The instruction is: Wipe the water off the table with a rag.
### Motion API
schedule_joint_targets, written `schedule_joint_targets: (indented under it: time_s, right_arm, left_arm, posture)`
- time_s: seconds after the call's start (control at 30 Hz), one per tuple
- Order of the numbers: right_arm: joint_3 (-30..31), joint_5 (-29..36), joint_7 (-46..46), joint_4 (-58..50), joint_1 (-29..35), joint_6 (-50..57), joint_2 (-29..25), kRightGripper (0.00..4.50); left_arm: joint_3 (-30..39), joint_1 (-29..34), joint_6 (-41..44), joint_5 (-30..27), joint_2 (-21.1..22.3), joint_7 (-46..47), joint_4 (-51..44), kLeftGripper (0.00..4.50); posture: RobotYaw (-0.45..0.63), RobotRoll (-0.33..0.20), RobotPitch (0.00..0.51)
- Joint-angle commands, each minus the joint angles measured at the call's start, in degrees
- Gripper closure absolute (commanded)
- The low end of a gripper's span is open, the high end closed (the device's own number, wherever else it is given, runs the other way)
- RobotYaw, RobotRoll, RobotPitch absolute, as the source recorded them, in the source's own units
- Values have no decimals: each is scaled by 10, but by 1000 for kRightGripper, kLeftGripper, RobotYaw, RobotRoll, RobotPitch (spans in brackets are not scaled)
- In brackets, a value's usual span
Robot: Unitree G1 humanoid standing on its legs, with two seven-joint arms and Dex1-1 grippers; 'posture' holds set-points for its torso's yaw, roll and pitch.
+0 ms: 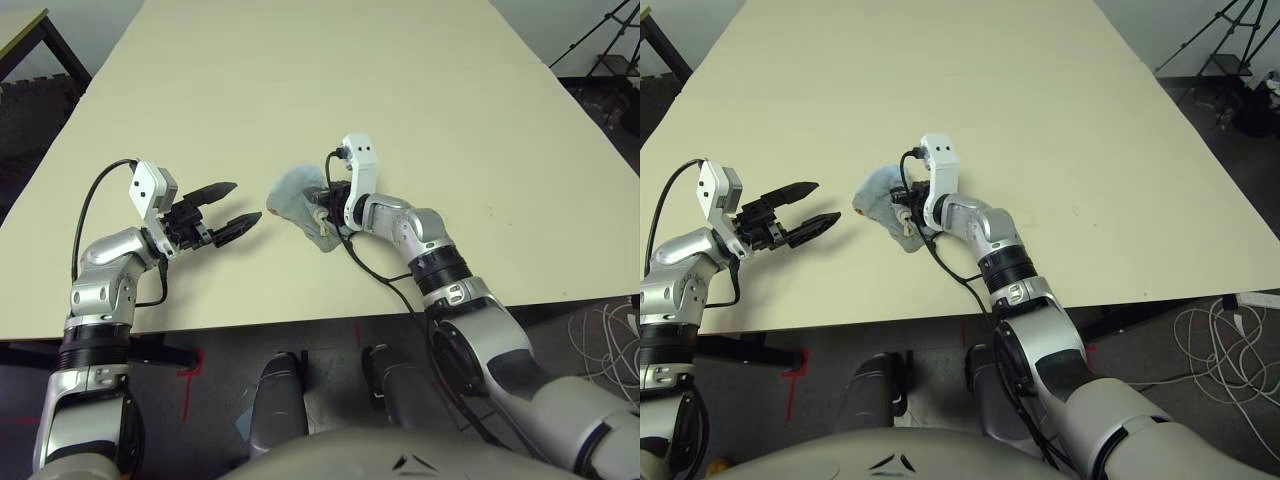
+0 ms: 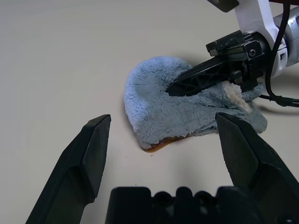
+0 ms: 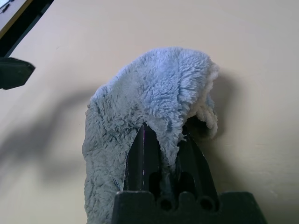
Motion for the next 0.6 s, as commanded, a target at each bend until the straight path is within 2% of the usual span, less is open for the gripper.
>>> schedule_joint_targets:
  time_s: [0.03, 0.33, 0.6]
  right_arm:
    - [9, -9, -2, 29, 26, 17, 29, 4495]
    - [-98, 14, -88, 106, -33, -66, -12, 4495]
    - [-152, 18, -114, 181, -86, -131, -47, 4495]
  left_arm:
    - [4, 10, 5, -5, -1, 2, -13, 0]
    - [0, 0, 2, -3, -1, -1, -1, 0]
    - [-6, -15, -3, 2, -5, -3, 14, 0]
  posture:
    - [8, 0, 153]
    - [-10, 0, 146]
    - [-22, 0, 141]
